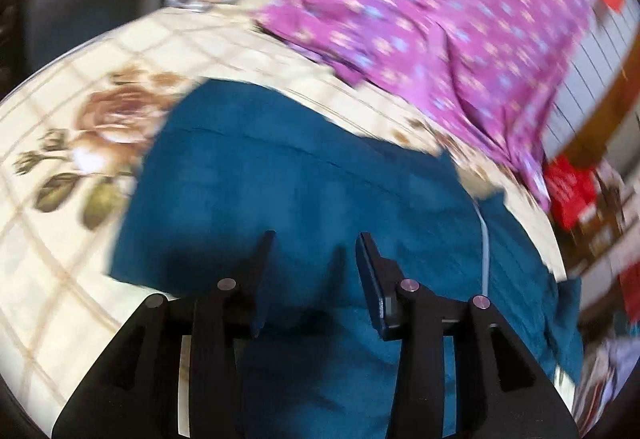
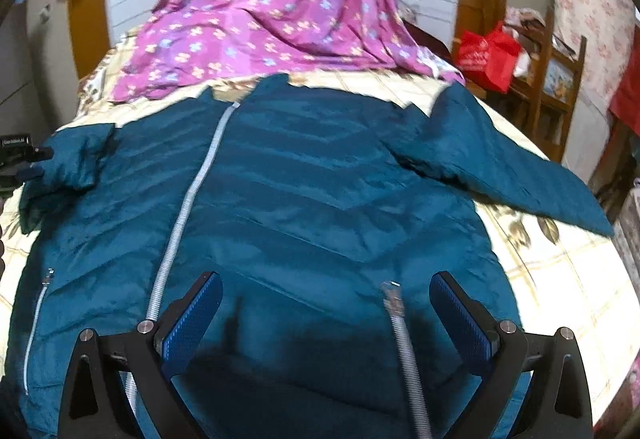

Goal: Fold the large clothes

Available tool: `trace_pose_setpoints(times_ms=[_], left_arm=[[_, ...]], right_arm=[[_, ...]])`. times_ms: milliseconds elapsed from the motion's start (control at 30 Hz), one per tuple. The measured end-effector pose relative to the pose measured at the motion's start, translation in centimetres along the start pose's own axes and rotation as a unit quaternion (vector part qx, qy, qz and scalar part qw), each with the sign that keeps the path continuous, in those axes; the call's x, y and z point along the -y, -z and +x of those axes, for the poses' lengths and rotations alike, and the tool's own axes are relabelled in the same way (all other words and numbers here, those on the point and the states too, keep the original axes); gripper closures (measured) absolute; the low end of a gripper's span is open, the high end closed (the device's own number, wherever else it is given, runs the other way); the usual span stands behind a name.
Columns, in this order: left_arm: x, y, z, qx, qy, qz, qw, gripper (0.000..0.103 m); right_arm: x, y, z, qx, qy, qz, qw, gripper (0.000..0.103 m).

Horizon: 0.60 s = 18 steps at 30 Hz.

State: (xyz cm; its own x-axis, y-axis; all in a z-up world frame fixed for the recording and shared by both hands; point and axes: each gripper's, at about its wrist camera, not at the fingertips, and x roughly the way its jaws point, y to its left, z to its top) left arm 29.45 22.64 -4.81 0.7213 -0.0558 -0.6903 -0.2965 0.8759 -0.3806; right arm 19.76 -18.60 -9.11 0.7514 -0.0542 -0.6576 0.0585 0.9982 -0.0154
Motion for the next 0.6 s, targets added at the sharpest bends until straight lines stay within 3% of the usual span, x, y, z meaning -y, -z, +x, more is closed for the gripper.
trace_pose_setpoints(times_ms=[167, 267, 400, 567, 600], left_arm=[[-4.0, 0.6, -2.3, 0.04, -0.03, -0.065, 0.9966, 0.065], [-5.2, 2.2, -3.3, 0.055, -0.081, -0.081, 0.9919, 0.065], [-7.5, 3.3, -3.7, 0.042, -0.111, -0.129, 0.9846, 0.065], [-11.4, 2.7, -4.1, 0.03, -0.118, -0.192, 0.9738, 0.065], [-11.9, 2.5, -4.3, 0.032, -0.121, -0.196, 0.9725, 0.065]], right_arm=[[-2.7, -0.4, -1.1, 0.046, -0.053, -0.003, 0.998, 0.0], [-5.4, -2.5, -0.3, 0.016, -0.114, -0.004, 0.993, 0.0], [-11.5, -7.3, 2.5, -0.009, -0.224, 0.015, 0.974, 0.0], [-19.6, -10.6, 10.0, -0.073, -0.315, 0.045, 0.945, 0.0], [-21.0, -10.9, 11.9, -0.091, -0.34, 0.063, 0.934, 0.0]])
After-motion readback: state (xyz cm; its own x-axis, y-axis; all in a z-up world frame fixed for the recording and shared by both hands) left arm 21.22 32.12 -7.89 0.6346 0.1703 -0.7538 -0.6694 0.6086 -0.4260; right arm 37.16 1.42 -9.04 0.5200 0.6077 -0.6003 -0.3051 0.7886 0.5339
